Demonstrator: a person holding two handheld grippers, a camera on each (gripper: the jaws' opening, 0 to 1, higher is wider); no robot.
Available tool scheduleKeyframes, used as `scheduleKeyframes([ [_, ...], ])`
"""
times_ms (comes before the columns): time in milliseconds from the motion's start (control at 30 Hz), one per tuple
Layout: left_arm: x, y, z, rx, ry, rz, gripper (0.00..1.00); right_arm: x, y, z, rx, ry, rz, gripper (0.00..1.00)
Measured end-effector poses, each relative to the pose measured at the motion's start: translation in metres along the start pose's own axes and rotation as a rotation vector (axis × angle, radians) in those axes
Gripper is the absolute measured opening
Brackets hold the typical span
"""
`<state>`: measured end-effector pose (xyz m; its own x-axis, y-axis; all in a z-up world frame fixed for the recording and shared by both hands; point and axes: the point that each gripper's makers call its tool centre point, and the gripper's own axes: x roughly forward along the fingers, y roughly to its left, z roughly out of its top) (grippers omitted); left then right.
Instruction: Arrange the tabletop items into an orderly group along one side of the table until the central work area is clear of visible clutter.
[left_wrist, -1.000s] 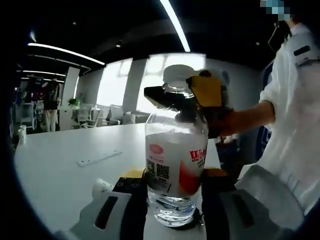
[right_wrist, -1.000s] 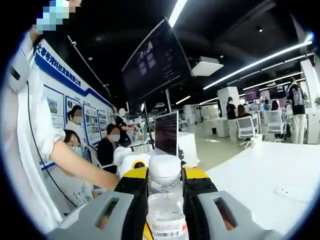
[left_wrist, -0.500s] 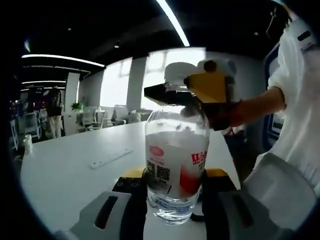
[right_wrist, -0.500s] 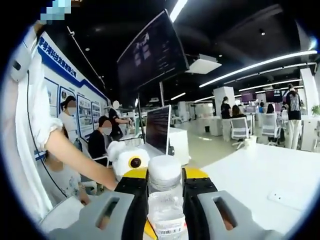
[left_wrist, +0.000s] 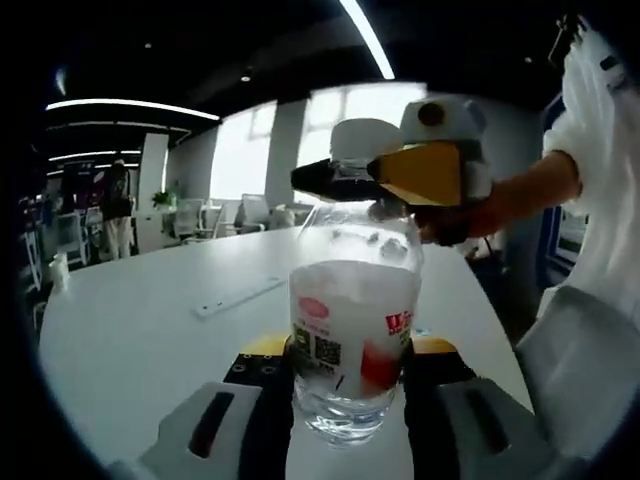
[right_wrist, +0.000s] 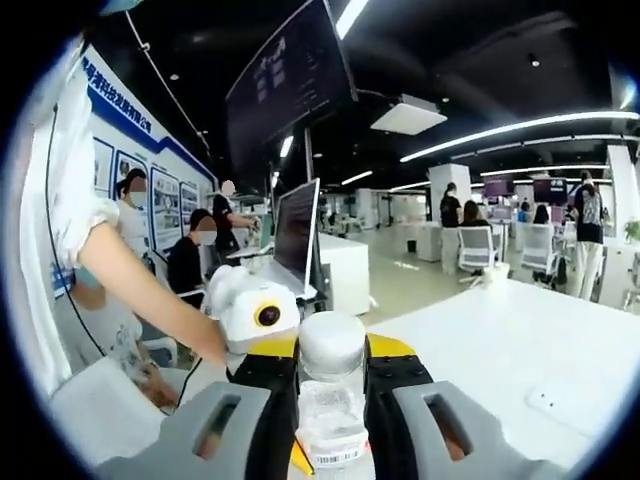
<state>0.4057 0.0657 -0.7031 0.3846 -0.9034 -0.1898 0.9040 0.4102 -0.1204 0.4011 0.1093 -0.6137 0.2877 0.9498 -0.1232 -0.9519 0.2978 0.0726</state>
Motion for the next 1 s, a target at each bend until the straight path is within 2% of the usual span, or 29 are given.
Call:
scheduleKeyframes([
  [233, 0.009, 0.019, -0.021, 0.022, 0.042, 0.012, 0.39, 0.010, -0.012, -0.021, -0.040, 0.008, 0.025, 0.20],
  [533, 0.018, 0.037, -0.045, 0.007, 0.094, 0.054, 0.39, 0.023, -0.031, -0.046, -0.040, 0.029, 0.040, 0.20],
  [800, 0.029, 0.049, -0.054, -0.015, 0.104, 0.083, 0.39, 0.025, -0.046, -0.056, -0.029, 0.021, 0.012, 0.21],
  [1000, 0.032, 0.052, -0.058, -0.013, 0.112, 0.089, 0.39, 0.025, -0.049, -0.060, -0.030, 0.022, 0.006, 0.21],
])
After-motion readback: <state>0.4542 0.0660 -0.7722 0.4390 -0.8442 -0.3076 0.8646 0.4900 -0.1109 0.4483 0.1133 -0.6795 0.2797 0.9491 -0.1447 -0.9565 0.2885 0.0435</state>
